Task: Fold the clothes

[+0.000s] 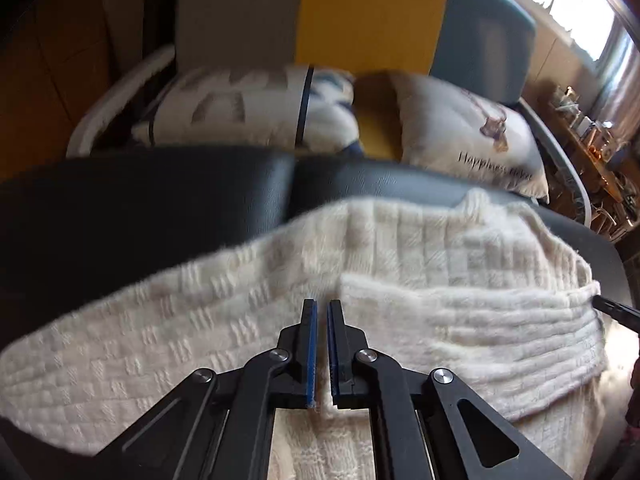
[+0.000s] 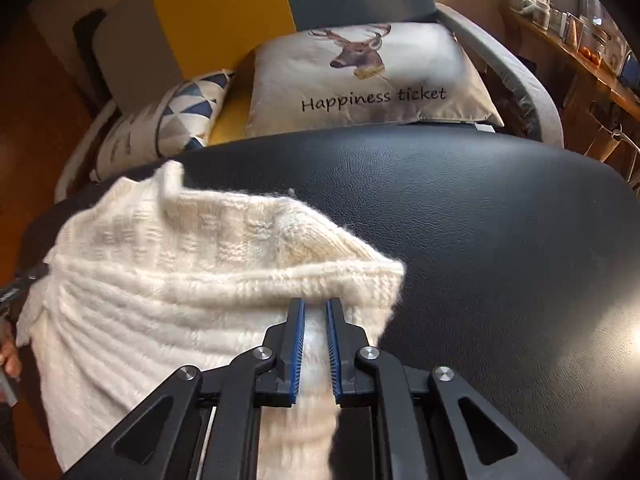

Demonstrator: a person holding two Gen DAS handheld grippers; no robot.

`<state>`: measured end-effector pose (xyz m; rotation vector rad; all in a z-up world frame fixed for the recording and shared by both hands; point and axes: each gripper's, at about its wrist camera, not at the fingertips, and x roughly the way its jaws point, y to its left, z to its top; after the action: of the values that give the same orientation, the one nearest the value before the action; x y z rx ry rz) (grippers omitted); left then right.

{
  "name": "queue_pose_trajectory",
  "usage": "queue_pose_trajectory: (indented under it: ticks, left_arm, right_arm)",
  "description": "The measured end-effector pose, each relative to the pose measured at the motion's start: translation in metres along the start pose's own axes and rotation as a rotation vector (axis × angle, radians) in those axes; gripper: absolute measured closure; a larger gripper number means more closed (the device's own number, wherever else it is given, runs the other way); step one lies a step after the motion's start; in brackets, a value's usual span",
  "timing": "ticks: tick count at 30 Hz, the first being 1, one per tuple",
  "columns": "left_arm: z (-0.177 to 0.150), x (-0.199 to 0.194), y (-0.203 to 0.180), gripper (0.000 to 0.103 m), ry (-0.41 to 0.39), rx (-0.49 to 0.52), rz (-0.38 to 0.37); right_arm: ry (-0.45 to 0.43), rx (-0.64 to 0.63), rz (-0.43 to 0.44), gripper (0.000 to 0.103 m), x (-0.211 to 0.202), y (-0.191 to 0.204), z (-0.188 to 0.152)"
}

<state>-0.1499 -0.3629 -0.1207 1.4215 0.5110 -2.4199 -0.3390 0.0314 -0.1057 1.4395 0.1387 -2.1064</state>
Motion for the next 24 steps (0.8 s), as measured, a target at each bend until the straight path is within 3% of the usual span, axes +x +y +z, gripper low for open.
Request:
queue_pose_trajectory:
  ticks: [5,7,8,11,13,14,19,21,24]
  left_arm:
    - [-0.004,0.004,0.007,0.098,0.015,-0.031,-0.030]
    - [-0.006,0.008,0.008,0.097,0.019,-0.032,-0.026]
    - [-0.007,0.007,0.008,0.097,0.019,-0.034,-0.024]
    - [-0.010,0.003,0.005,0.097,0.019,-0.026,0.003]
    - [-0.012,0.001,0.006,0.097,0.023,-0.025,0.066]
    - [-0.013,0.004,0.011,0.097,0.045,-0.038,0.061]
    - [-0.016,-0.013,0.031,0.095,0.029,-0.135,-0.038]
    - [-0.017,-0.028,0.032,0.095,-0.005,-0.150,-0.087]
    - [-0.024,-0.039,0.015,0.094,-0.023,-0.084,-0.114]
  right_arm:
    - [0.009,-0.131,0.058,0.091,-0.033,0.017,-0.037]
    - [0.007,-0.128,0.084,0.091,-0.031,0.020,-0.045]
    - [0.030,-0.139,0.072,0.091,-0.025,0.022,-0.048]
    - [0.153,-0.227,-0.070,0.091,0.005,0.028,-0.065]
    - [0.142,-0.248,-0.088,0.092,0.001,0.029,-0.069]
    - [0.146,-0.243,-0.090,0.092,0.000,0.028,-0.069]
    - [0.110,-0.191,-0.022,0.090,-0.017,0.024,-0.065]
    - [0.034,-0.150,0.002,0.090,-0.033,0.022,-0.055]
    - [-0.046,-0.086,0.000,0.082,-0.040,0.020,-0.038]
